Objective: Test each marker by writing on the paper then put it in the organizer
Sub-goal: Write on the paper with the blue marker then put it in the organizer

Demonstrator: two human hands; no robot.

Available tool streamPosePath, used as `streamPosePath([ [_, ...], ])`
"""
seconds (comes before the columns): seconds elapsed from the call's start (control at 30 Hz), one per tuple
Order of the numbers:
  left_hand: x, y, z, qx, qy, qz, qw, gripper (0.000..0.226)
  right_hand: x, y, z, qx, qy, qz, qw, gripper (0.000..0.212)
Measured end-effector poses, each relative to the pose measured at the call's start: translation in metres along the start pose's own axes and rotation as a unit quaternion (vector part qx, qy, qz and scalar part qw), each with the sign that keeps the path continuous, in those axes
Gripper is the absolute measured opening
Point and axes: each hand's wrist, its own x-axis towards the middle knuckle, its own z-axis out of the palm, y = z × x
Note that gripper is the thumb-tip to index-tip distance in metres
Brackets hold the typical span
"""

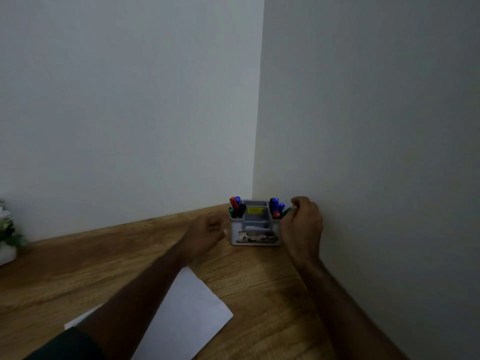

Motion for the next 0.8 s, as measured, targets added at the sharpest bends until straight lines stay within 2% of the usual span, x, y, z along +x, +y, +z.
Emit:
streamPosePath([
  [0.1, -0.002, -0.003, 0.009, -0.012, -0.013, -0.021, 1.0, 0.058, -0.014, 0.008, -0.009, 0.022, -0.006, 0.016, 1.0, 0.031],
  [0.2, -0.003, -0.002, 0.015, -0.033, -0.022, 0.001, 0.999, 0.048, -0.016, 0.018, -0.007, -0.001, -0.121, 0.119, 0.986, 0.037],
  [0.3, -0.005, 0.003, 0.02, -0.054, -0.034, 0.026, 0.998, 0.039, -0.013, 0.029, 0.008, 0.012, -0.201, 0.13, 0.971, 0.024],
  [0.53, 0.005, 0.002, 0.02, -0.041, -0.019, 0.017, 0.999, 0.049, 0.013, 0.029, 0.031, 0.069, -0.222, 0.146, 0.961, 0.023],
  [0.8, 0.018, -0.003, 0.019, -0.011, -0.025, 0.027, 0.999, 0.047, 0.026, 0.028, 0.042, 0.063, -0.246, 0.156, 0.955, 0.023],
])
